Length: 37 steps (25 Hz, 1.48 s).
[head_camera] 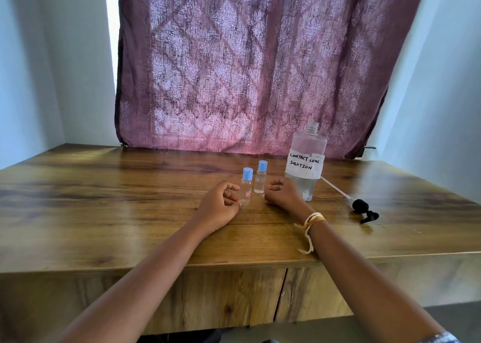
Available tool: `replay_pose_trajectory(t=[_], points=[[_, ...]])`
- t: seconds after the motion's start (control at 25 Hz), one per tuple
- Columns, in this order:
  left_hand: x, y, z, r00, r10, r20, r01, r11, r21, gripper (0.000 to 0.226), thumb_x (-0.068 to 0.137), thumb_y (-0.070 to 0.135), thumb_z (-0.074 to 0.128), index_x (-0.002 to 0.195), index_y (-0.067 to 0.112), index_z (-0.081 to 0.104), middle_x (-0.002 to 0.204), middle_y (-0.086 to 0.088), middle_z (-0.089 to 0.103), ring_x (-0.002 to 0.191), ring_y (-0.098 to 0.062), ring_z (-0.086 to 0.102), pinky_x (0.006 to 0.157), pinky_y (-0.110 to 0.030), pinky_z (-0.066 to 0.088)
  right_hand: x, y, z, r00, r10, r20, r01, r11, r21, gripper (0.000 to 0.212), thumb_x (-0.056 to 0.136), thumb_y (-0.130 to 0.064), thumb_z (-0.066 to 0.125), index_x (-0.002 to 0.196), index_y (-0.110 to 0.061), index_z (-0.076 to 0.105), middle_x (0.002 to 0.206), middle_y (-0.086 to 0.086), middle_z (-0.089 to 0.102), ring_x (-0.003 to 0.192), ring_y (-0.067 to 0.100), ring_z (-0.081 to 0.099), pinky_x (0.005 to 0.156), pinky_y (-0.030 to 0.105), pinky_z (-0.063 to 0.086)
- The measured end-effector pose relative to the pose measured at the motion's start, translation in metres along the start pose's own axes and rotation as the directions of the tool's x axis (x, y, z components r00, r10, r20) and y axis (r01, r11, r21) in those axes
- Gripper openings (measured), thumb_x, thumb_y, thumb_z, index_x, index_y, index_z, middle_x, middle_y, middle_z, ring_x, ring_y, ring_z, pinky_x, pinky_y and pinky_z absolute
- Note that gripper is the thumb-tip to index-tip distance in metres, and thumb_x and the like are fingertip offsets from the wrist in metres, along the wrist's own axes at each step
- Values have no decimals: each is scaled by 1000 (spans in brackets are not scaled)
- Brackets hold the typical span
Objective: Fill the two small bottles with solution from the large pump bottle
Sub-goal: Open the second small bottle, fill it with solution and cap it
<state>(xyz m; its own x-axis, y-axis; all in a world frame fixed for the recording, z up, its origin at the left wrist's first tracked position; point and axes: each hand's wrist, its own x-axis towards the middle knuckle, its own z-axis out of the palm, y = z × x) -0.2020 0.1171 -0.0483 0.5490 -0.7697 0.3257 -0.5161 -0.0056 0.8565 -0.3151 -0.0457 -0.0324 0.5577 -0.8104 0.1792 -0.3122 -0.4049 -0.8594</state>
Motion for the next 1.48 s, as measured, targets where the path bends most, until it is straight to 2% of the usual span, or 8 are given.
replay_pose_trajectory(t=[0.16,0.28,0.48,0.76,0.92,1.24,1.4,1.48], points=[[2,0,2,991,-20,-134,30,997,75,32,80,16,72,108,19,58,96,2,62,87,-13,63,75,-23,51,-26,4,7,993,-116,17,117,990,-77,26,78,-7,71,101,-14,62,98,1,68,92,15,65,89,29,54],[7,0,0,982,-88,-168,110,986,127,33,77,18,72,107,18,57,94,3,61,88,-14,61,75,-27,51,-29,4,13,986,-161,51,166,980,-111,39,76,-8,71,113,-12,60,107,1,66,98,14,63,93,29,53],[30,1,-21,988,-154,28,150,983,102,33,79,9,70,107,19,56,91,-6,65,80,-29,72,77,-47,60,-27,3,15,981,-178,76,187,973,-136,51,76,-13,76,123,-13,57,109,-2,65,101,12,62,95,29,52],[25,-15,-23,1000,-1,-2,0,1000,-28,31,80,14,76,108,15,63,84,1,68,71,-26,72,74,-45,61,-22,-6,21,972,-202,117,219,961,-166,46,79,-23,75,123,-18,59,108,-6,64,101,10,62,93,29,53],[23,-12,-25,999,41,-6,-42,998,-46,39,80,20,77,116,15,65,96,-2,72,76,-27,74,71,-44,62,-27,-17,32,971,-198,136,215,969,-125,33,80,-18,74,111,-18,65,97,-3,70,88,9,65,70,15,47],[22,-15,-29,992,53,-113,-54,998,-6,36,74,24,81,107,12,71,90,-3,75,73,-19,73,71,-38,61,-39,-37,56,952,-254,170,271,959,-82,35,71,-27,82,101,-18,66,82,-8,69,77,5,64,65,16,48],[24,-17,-30,992,49,-115,-50,999,-8,40,70,25,84,106,12,71,93,-2,75,84,-13,72,79,-33,59,-38,-39,46,937,-255,240,281,956,-82,30,74,-21,79,101,-13,66,76,-4,68,68,3,61,58,12,47],[24,-15,-30,995,35,-96,-41,997,-62,33,71,22,83,100,12,72,90,-6,76,75,-11,71,71,-33,59,-36,-45,42,946,-285,155,301,950,-87,24,79,-19,72,102,-11,66,77,-4,67,67,1,59,56,8,45]])
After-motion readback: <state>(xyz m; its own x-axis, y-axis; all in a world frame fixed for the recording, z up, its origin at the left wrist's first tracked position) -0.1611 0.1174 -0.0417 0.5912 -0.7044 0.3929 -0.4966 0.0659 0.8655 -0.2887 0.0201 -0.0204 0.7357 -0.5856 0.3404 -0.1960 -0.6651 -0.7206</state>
